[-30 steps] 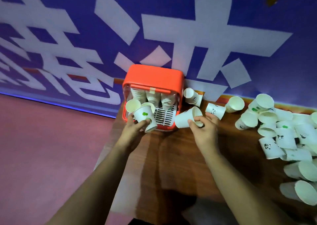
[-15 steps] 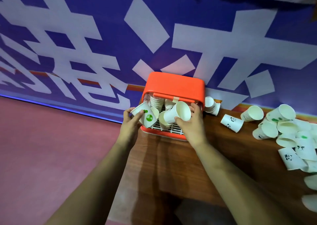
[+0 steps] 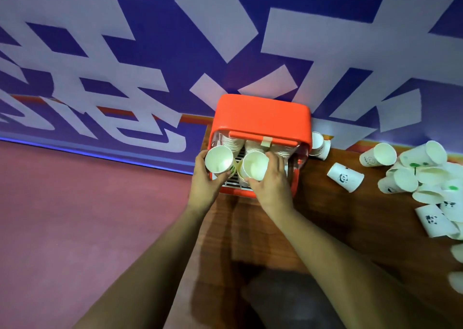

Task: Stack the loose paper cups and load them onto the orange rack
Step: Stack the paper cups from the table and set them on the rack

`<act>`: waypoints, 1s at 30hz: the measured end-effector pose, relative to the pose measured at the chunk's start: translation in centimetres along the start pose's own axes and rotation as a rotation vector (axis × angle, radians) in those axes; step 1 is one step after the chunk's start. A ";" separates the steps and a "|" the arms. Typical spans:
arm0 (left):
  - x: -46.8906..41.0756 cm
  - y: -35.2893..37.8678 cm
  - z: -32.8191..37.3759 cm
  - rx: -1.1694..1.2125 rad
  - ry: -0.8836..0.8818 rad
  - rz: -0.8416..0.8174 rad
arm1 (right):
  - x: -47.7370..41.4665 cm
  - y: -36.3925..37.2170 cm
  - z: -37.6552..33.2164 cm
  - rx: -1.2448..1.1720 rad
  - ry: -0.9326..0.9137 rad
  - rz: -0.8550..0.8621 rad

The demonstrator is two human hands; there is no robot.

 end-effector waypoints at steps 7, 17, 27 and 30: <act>-1.2 -0.5 -0.5 -0.222 0.017 0.018 | -1.5 2.0 1.6 0.057 0.070 -0.112; -1.6 -0.1 -3.8 -0.415 -0.053 -0.075 | -1.8 2.9 3.4 0.033 0.114 -0.318; -2.0 0.2 -3.7 -0.442 -0.080 -0.030 | -2.2 3.6 3.6 -0.002 0.136 -0.301; -2.1 0.3 -3.6 -0.518 -0.101 -0.010 | -2.5 3.3 3.9 0.006 0.169 -0.269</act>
Point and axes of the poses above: each hand's wrist, its own x-axis away from the middle knuckle, its own y-axis out of the palm, z = x × y, the point moved 3 cm from there along -x, towards the middle knuckle, and after that the axes turned 11 degrees about -z, right-handed, at the moved point
